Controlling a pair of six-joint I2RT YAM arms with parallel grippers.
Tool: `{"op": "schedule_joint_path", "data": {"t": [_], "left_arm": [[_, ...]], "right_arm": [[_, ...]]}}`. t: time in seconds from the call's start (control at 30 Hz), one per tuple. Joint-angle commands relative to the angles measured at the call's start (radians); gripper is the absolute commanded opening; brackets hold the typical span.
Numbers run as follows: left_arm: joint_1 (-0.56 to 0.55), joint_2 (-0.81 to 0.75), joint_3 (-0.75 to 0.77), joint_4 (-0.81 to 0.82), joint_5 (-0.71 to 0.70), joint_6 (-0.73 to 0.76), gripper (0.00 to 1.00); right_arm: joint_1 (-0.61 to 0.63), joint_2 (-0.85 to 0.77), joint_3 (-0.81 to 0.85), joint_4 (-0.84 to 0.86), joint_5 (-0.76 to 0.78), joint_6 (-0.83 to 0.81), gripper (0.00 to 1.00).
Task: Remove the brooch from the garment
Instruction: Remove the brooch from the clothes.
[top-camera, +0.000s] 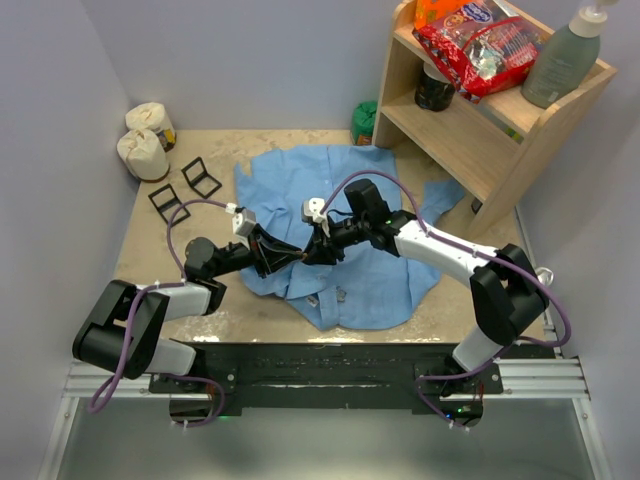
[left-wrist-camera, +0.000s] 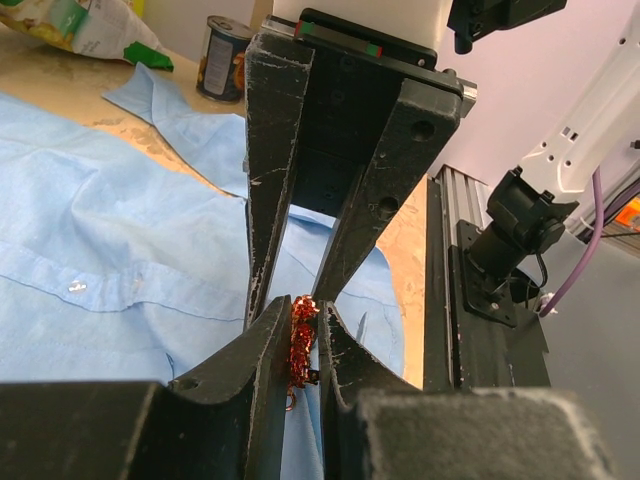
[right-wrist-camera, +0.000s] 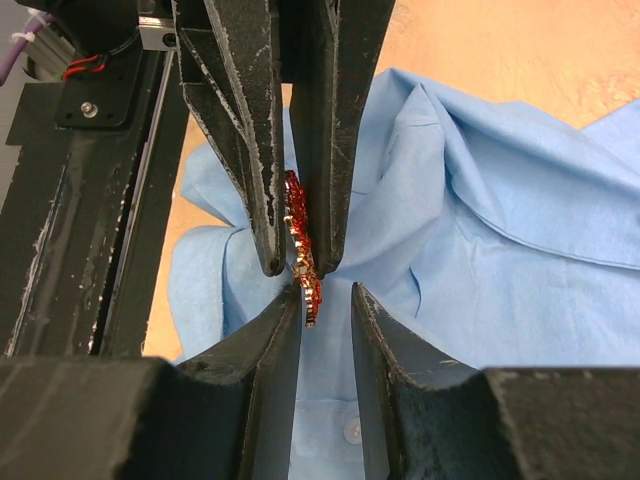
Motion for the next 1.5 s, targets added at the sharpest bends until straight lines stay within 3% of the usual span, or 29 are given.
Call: {"op": "schedule_joint_path", "data": {"t": [0.0, 0.9, 1.03, 1.17, 1.23, 1.27, 1.37, 1.4, 1.47], "left_arm": [[0.002, -0.015, 0.024, 0.605, 0.000, -0.005, 0.00], [0.002, -0.004, 0.021, 0.603, 0.002, 0.002, 0.00], [0.002, -0.006, 0.019, 0.603, 0.000, 0.001, 0.00], [0.002, -0.003, 0.019, 0.603, 0.000, 0.001, 0.00], [0.002, -0.001, 0.019, 0.603, 0.005, 0.001, 0.00], [0.002, -0.001, 0.019, 0.605, 0.005, 0.004, 0.03], [0.007, -0.014, 0.018, 0.605, 0.022, 0.009, 0.27], [0.016, -0.017, 0.016, 0.605, 0.023, 0.007, 0.41], [0.026, -0.024, 0.011, 0.605, 0.025, 0.001, 0.50]], "right_arm": [[0.002, -0.041, 0.022, -0.002, -0.047, -0.008, 0.31], [-0.001, -0.059, 0.050, -0.029, -0.042, -0.026, 0.25], [0.000, -0.050, 0.045, -0.026, -0.036, -0.024, 0.18], [0.000, -0.044, 0.056, -0.031, -0.039, -0.024, 0.00], [0.000, -0.041, 0.068, -0.057, -0.034, -0.032, 0.00], [0.000, -0.036, 0.099, -0.081, -0.030, -0.058, 0.00], [0.002, -0.017, 0.194, -0.227, 0.042, -0.128, 0.00], [0.002, -0.012, 0.217, -0.309, 0.082, -0.152, 0.00], [0.003, -0.006, 0.266, -0.368, 0.126, -0.190, 0.00]]}}
